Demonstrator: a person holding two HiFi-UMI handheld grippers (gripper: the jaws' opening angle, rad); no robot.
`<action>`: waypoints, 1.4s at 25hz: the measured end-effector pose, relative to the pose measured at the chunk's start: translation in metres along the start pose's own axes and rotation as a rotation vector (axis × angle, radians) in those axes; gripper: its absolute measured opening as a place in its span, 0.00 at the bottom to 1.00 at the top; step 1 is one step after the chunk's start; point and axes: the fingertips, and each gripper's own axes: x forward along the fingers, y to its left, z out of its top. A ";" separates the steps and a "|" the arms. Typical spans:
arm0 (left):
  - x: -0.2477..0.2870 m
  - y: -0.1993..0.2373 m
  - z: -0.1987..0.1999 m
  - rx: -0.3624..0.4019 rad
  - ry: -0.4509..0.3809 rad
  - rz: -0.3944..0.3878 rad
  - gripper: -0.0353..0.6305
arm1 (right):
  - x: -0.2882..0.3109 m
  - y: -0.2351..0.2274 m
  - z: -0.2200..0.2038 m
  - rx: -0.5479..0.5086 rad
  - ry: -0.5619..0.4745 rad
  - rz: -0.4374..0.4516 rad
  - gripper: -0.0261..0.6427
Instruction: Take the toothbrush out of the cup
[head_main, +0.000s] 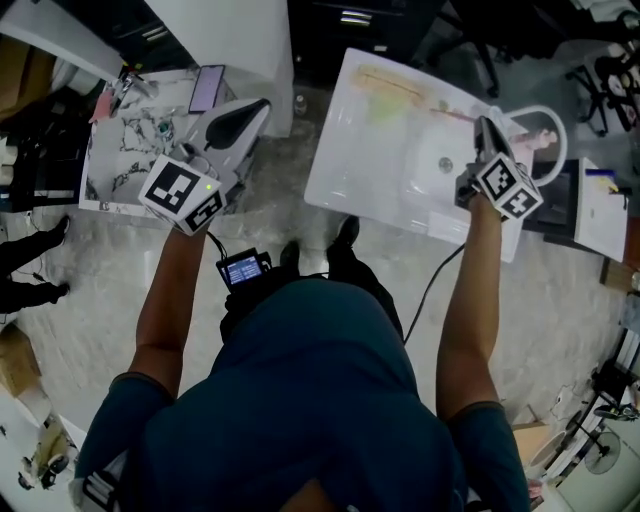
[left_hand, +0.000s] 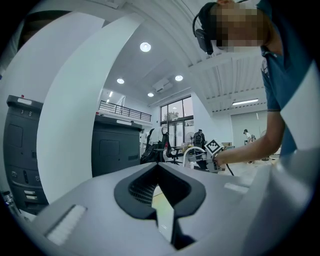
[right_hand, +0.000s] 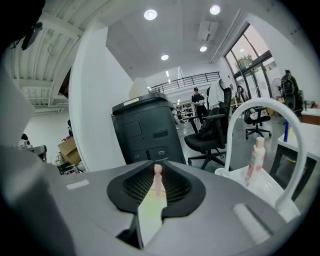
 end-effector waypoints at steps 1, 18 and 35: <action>0.000 -0.002 0.001 0.002 -0.002 -0.003 0.05 | -0.005 -0.001 0.001 -0.002 -0.004 -0.004 0.13; -0.012 -0.020 0.022 0.049 -0.037 -0.067 0.05 | -0.086 -0.006 0.023 -0.026 -0.101 -0.051 0.14; -0.044 -0.022 0.044 0.073 -0.061 -0.083 0.05 | -0.187 0.061 0.090 -0.104 -0.264 0.002 0.13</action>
